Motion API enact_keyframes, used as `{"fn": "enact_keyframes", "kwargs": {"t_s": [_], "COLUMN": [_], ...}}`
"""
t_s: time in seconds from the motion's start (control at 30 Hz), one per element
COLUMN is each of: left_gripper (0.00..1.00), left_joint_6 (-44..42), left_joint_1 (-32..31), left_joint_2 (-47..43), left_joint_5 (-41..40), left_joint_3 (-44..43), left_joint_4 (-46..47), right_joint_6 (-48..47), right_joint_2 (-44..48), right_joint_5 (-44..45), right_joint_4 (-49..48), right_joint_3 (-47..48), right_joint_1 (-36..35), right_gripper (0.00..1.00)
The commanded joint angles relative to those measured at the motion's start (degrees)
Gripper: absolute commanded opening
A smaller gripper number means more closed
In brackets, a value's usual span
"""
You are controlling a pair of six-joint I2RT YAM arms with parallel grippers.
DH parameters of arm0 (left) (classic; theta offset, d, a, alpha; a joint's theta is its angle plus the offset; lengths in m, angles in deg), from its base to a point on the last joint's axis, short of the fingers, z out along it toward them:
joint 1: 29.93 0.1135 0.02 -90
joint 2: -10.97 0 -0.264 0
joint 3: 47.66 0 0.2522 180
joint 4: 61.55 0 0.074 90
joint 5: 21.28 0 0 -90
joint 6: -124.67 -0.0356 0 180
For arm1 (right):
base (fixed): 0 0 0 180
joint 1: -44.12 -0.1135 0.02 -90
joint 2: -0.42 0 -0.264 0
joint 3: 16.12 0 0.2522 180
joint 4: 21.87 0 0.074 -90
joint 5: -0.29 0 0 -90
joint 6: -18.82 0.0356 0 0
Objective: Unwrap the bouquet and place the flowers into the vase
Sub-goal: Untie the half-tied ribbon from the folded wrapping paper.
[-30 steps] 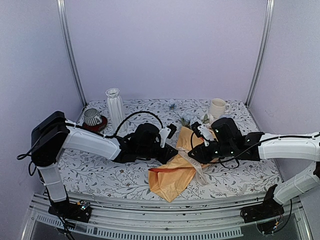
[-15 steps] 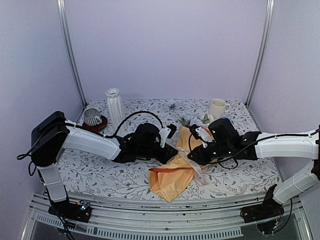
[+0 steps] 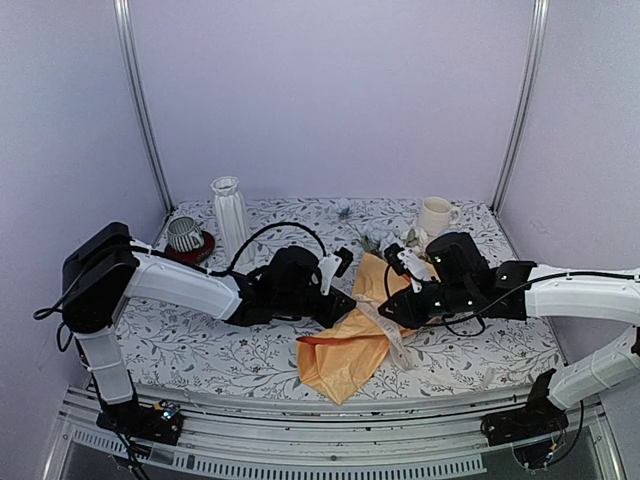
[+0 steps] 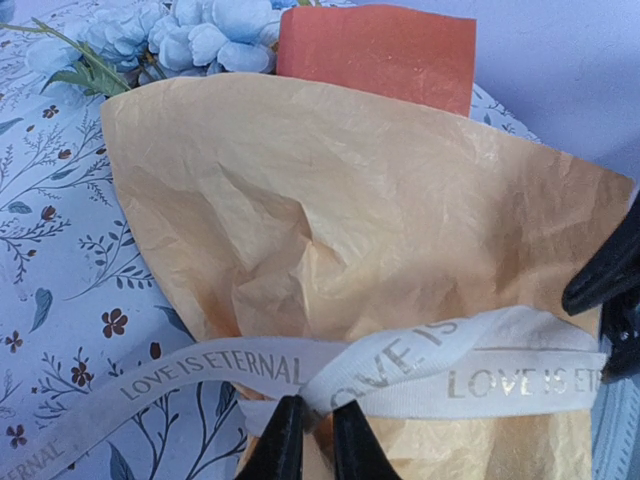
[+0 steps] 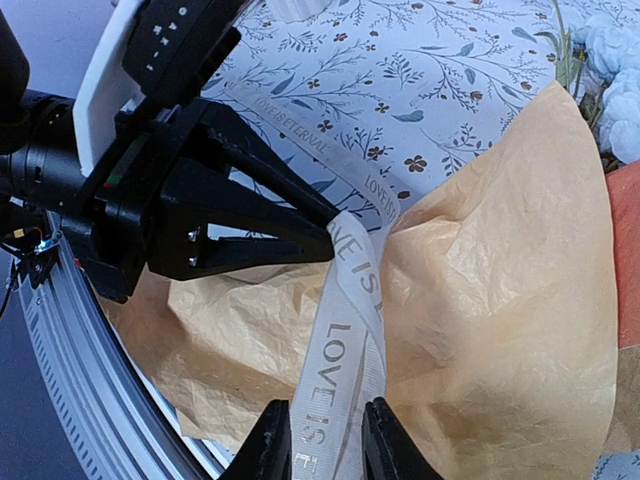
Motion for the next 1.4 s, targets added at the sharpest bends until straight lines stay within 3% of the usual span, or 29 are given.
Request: {"fn": "enact_keyframes", "kwargs": {"t_s": [0.0, 0.43, 0.83, 0.97, 1.1, 1.37], "left_gripper": [0.13, 0.13, 0.13, 0.13, 0.13, 0.13], "left_joint_6": [-0.3, -0.4, -0.3, -0.3, -0.4, 0.3], "left_joint_1": [0.5, 0.5, 0.5, 0.5, 0.6, 0.6], "left_joint_2": [-1.5, -1.4, -1.1, -1.1, -1.1, -1.0], "left_joint_5": [0.2, 0.3, 0.6, 0.5, 0.4, -1.3], "left_joint_3": [0.4, 0.4, 0.4, 0.4, 0.4, 0.5], "left_joint_4": [1.4, 1.3, 1.5, 1.5, 1.4, 0.9], "right_joint_6": [0.2, 0.8, 1.4, 1.3, 1.0, 2.0], "right_joint_2": [-1.7, -9.4, -12.8, -14.1, -13.9, -4.4], "right_joint_5": [-0.4, 3.6, 4.3, 3.9, 3.7, 7.8], "right_joint_4": [1.8, 4.5, 5.3, 4.9, 4.7, 2.6], "right_joint_3": [2.7, 7.5, 7.3, 7.2, 7.2, 3.8], "right_joint_1": [-1.5, -2.4, -2.6, -2.5, -2.5, -2.5], "right_gripper": [0.27, 0.28, 0.35, 0.28, 0.07, 0.03]}}
